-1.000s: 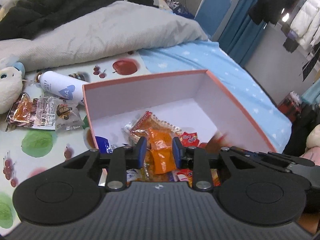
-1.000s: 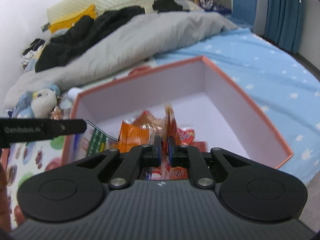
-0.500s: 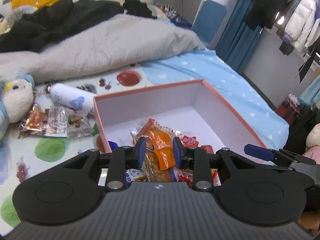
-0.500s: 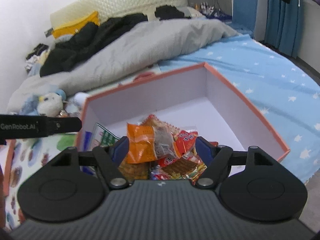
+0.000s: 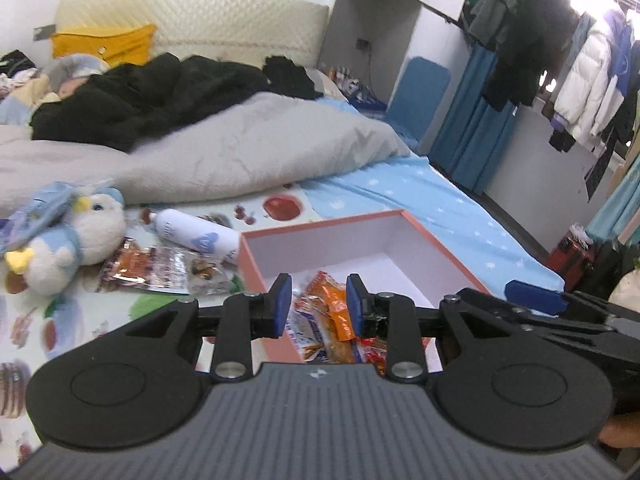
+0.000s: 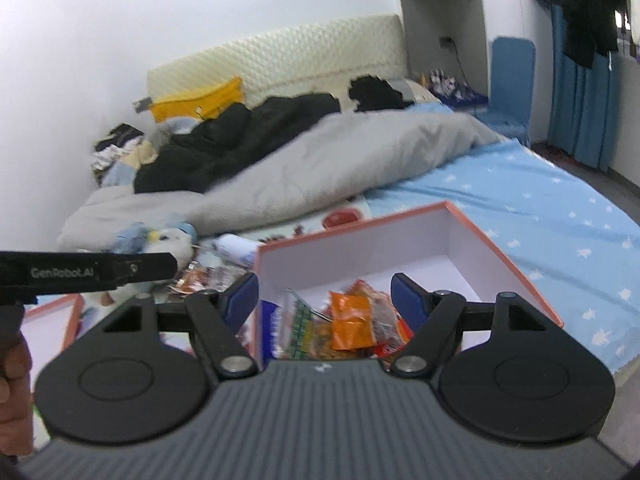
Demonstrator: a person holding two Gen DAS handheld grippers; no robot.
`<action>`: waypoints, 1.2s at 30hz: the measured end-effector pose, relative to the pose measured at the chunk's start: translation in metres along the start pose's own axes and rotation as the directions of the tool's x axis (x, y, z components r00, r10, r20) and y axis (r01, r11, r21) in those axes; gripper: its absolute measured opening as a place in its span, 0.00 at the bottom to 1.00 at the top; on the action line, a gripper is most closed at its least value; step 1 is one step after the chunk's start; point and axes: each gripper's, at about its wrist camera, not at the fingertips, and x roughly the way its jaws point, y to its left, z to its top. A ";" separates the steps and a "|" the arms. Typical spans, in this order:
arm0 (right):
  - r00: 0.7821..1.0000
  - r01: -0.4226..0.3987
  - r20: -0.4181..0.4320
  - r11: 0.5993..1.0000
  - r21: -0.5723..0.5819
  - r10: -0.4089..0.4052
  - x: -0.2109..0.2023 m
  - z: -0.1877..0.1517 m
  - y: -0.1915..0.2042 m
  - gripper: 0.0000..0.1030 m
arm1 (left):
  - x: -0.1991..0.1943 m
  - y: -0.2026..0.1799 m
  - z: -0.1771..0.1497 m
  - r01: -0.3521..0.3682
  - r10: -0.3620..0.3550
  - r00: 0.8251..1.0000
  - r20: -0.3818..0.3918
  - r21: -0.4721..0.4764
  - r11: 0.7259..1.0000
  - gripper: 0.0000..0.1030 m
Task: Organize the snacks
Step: 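Lower both packets into the pink box and open both tools, then move both tools back toward the remaining snacks beside the plush toy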
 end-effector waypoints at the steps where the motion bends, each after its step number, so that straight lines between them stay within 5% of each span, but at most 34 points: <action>1: 1.000 -0.006 0.011 1.000 -0.008 0.006 -0.005 0.000 0.005 0.73 | -0.008 0.004 -0.002 -0.003 0.003 1.000 0.006 -0.003 1.000 0.34; 5: 0.999 -0.023 0.040 0.999 -0.034 0.024 -0.020 -0.004 0.025 0.73 | -0.037 0.018 -0.012 -0.023 0.023 0.999 0.031 0.000 1.000 0.47; 16: 0.997 -0.039 0.066 0.997 -0.066 0.044 -0.045 -0.044 0.077 0.73 | -0.102 0.066 -0.057 -0.058 0.059 0.996 0.061 -0.021 0.998 0.56; 27: 0.987 -0.150 -0.065 0.982 -0.113 0.144 -0.041 -0.090 0.117 0.73 | -0.145 0.097 -0.116 -0.155 0.159 0.986 0.056 -0.065 0.986 0.62; 36: 0.977 -0.189 -0.129 0.969 -0.157 0.170 -0.031 -0.089 0.123 0.73 | -0.142 0.116 -0.144 -0.188 0.194 0.981 0.019 -0.166 0.968 0.62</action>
